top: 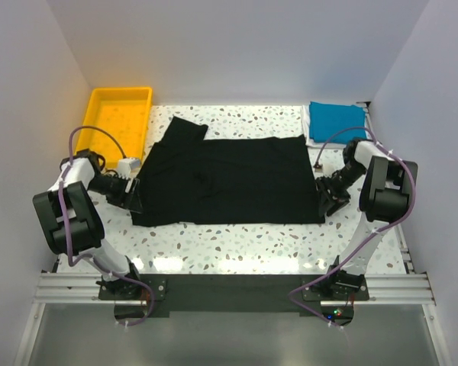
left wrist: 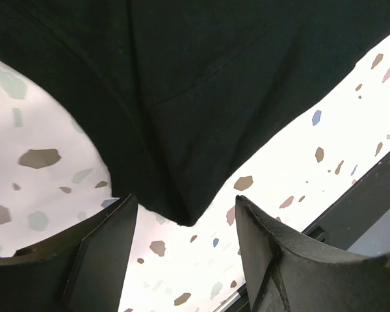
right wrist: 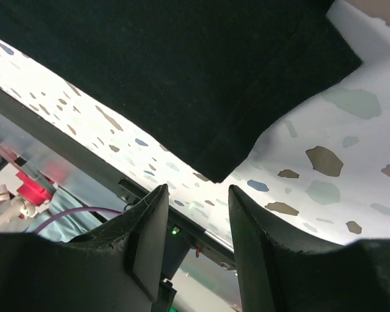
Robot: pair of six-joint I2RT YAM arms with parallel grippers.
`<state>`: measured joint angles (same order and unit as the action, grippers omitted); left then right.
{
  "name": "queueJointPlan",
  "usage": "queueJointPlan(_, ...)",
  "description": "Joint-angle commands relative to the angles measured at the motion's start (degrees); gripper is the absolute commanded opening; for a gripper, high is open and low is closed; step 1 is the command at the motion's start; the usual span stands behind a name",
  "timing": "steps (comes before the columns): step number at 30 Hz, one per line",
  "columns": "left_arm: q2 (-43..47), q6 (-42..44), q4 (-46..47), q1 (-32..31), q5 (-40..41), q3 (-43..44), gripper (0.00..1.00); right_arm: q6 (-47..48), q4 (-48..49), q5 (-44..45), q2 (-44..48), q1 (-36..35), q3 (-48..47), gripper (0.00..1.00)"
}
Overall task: Fold and stack the t-shirts
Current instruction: Fold the tshirt
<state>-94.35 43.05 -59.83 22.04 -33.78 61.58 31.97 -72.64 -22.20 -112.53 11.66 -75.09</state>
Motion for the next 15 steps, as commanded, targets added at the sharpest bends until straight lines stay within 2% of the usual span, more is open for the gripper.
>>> queueJointPlan(1,-0.92,1.08,0.50,0.10,-1.03,-1.29,0.66,-1.03,0.05,-1.62,-0.76,0.21,-0.41,0.45)
queueJointPlan(15,-1.46,-0.68,4.63,-1.21,0.99,-5.07,0.64,-4.89,1.45,0.05,-3.39,0.20,-2.08,0.45)
